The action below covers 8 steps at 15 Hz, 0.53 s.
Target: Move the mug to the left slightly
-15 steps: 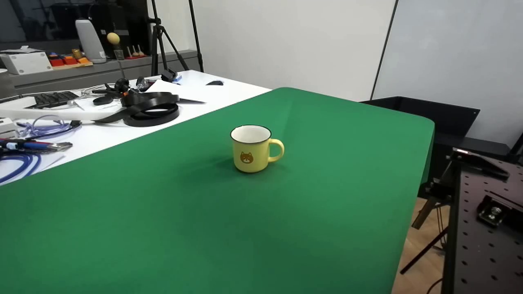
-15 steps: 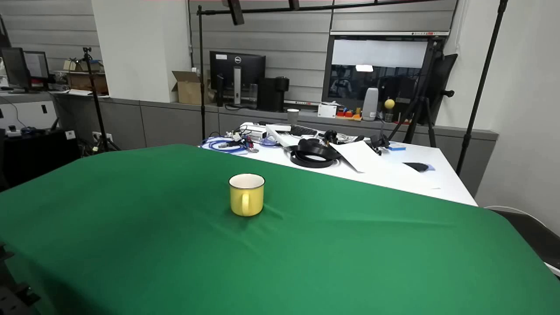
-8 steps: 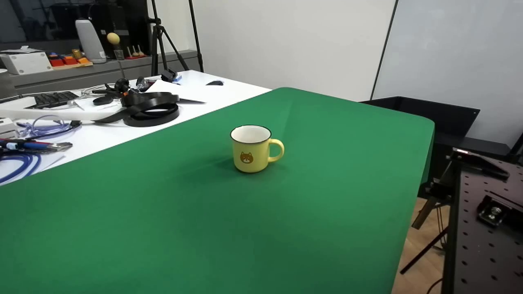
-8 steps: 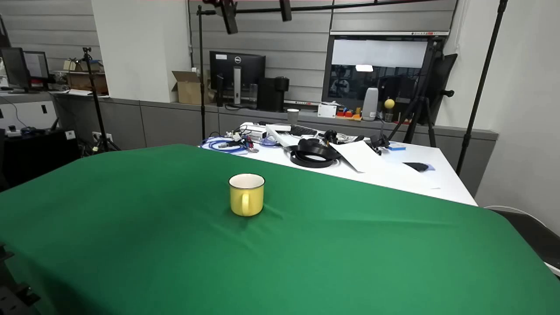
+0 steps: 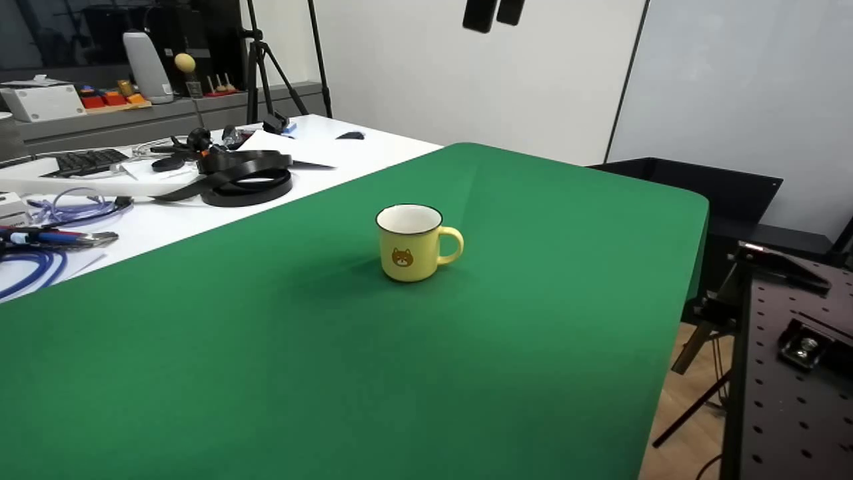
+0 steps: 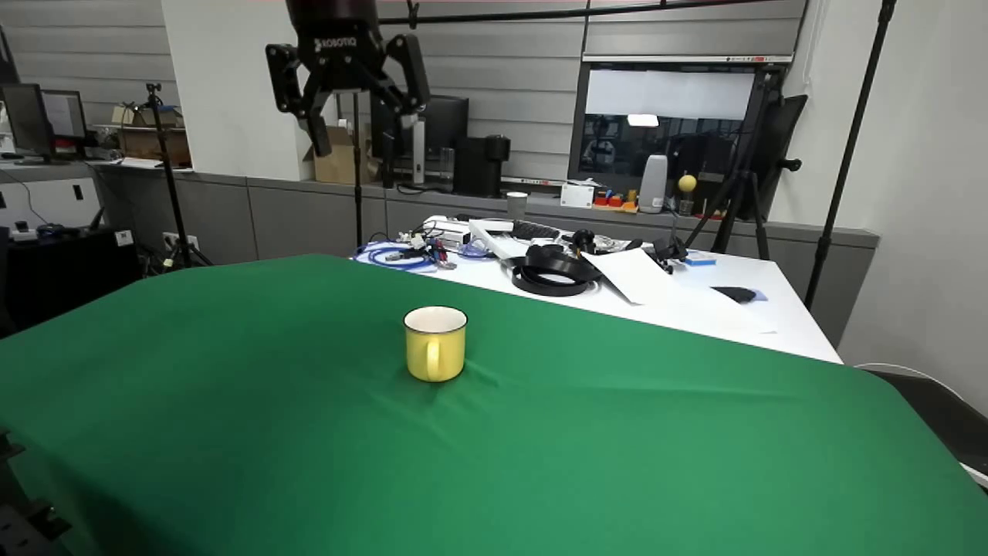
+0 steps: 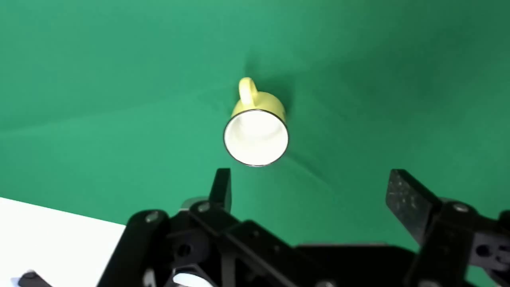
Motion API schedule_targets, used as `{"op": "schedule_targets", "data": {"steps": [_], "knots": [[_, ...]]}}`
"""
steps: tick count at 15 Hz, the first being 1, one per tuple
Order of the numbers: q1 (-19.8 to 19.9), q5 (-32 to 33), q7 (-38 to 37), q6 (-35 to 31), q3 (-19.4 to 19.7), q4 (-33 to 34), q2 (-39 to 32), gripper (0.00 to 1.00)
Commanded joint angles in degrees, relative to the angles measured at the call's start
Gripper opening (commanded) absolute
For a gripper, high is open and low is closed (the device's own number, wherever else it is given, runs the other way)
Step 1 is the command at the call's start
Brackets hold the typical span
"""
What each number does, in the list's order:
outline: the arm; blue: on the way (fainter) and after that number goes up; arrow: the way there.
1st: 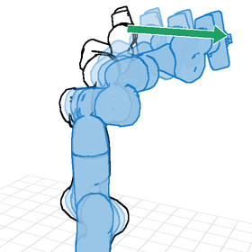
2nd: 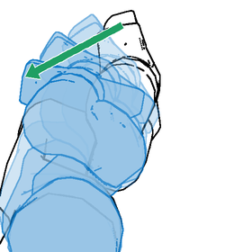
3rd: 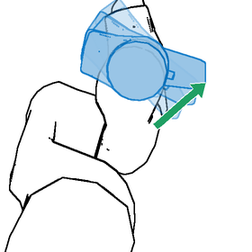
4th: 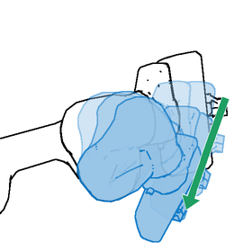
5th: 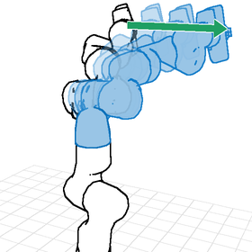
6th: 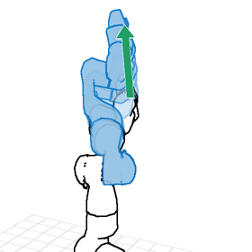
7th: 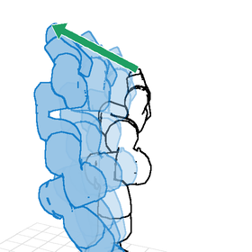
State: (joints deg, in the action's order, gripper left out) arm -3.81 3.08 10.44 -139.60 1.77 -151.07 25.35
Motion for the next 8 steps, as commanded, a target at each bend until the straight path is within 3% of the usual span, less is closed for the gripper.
{"op": "schedule_targets", "data": {"steps": [1, 5, 8], "knots": [[-0.4, -0.5, 0.2, -0.7, -0.5, -0.4, -0.6, 1.0], [0.3, 0.1, 0.5, -0.8, -0.6, -0.6, -0.2, 1.0], [1.5, 3.4, -0.3, -7.5, -1.5, -2.7, -3.4, 1.0]]}}
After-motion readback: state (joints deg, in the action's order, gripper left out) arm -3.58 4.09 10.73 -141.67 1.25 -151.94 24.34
